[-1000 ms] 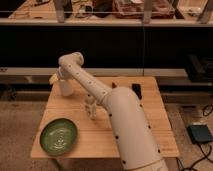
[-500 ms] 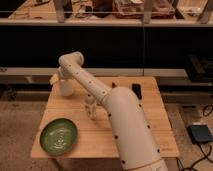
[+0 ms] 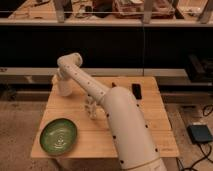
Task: Place the ceramic cup in the ceramic bowl
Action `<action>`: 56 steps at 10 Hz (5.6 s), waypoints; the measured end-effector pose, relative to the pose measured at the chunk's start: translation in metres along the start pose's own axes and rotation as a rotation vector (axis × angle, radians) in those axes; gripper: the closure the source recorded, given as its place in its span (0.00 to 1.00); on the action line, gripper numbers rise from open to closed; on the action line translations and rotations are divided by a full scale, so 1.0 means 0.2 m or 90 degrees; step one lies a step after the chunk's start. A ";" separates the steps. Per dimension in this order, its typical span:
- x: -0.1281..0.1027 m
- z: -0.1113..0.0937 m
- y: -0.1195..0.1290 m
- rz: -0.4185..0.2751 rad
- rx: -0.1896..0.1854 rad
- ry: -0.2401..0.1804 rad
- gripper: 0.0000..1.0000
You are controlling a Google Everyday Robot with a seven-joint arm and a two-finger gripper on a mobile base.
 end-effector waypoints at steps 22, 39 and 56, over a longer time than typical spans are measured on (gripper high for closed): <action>-0.25 -1.25 -0.38 -0.090 0.212 -0.003 1.00; -1.18 -1.19 -1.00 -0.381 0.266 -0.083 1.00; -1.25 -0.67 -0.79 -0.265 0.216 -0.146 0.20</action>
